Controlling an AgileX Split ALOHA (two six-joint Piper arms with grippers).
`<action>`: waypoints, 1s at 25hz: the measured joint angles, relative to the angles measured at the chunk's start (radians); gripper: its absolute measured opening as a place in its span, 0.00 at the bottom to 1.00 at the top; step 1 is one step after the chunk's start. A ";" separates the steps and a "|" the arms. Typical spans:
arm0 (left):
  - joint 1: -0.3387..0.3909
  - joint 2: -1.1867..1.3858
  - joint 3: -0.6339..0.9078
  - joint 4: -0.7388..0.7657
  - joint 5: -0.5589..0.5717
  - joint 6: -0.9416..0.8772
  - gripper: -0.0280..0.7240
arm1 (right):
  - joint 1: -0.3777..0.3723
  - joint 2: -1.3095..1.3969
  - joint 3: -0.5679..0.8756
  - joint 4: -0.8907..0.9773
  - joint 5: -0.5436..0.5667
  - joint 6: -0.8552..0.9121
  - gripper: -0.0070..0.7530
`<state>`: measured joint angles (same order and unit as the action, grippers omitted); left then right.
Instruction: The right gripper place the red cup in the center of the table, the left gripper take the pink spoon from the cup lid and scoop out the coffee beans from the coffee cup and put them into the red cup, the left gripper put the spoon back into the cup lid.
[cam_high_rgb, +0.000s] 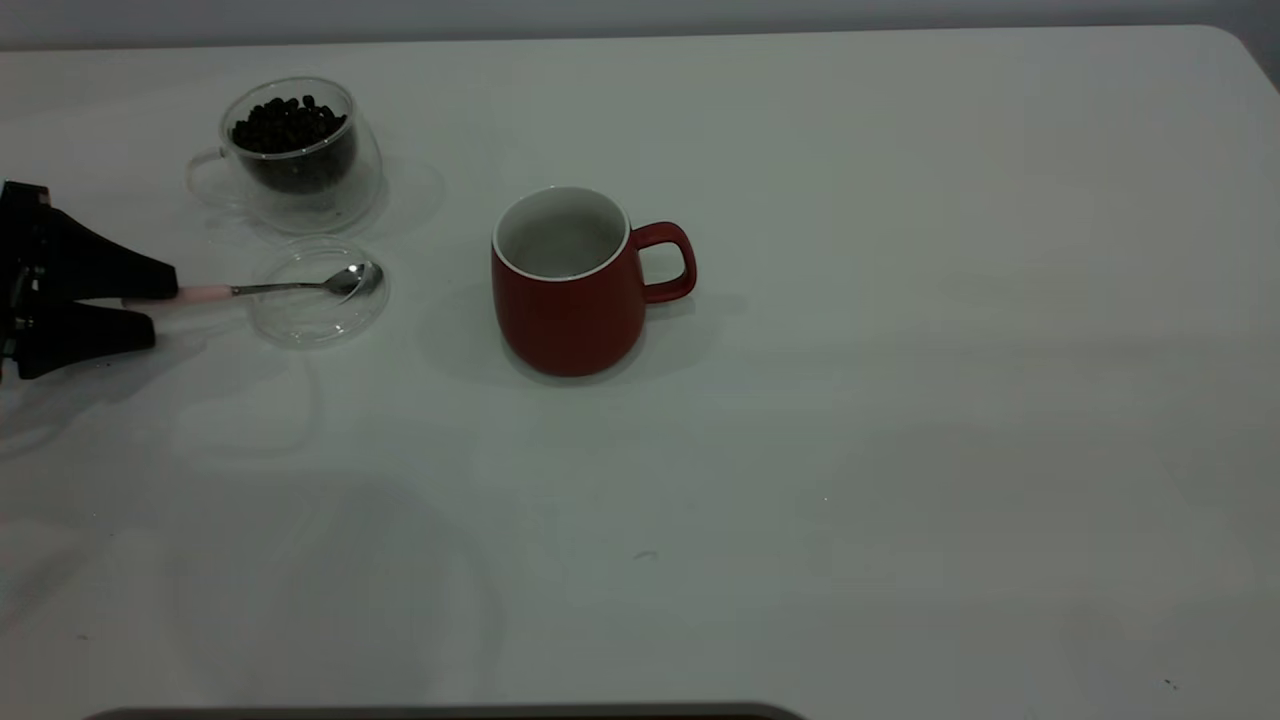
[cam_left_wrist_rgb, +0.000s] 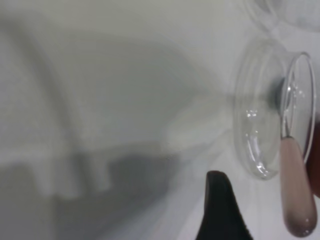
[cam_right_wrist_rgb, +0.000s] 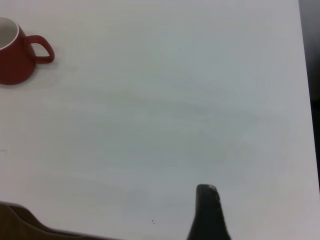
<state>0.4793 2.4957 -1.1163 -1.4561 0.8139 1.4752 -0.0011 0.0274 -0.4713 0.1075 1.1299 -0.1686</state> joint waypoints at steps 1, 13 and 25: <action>0.000 0.000 -0.005 0.000 -0.002 0.006 0.76 | 0.000 0.000 0.000 0.000 0.000 0.000 0.79; 0.000 -0.101 -0.142 0.110 -0.003 -0.081 0.76 | 0.000 0.000 0.000 0.000 0.000 0.000 0.79; -0.232 -0.314 -0.472 0.988 0.210 -0.942 0.76 | 0.000 0.000 0.000 0.000 0.000 0.000 0.79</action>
<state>0.2477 2.1812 -1.5883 -0.4678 1.0240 0.5333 -0.0011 0.0274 -0.4713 0.1075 1.1299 -0.1686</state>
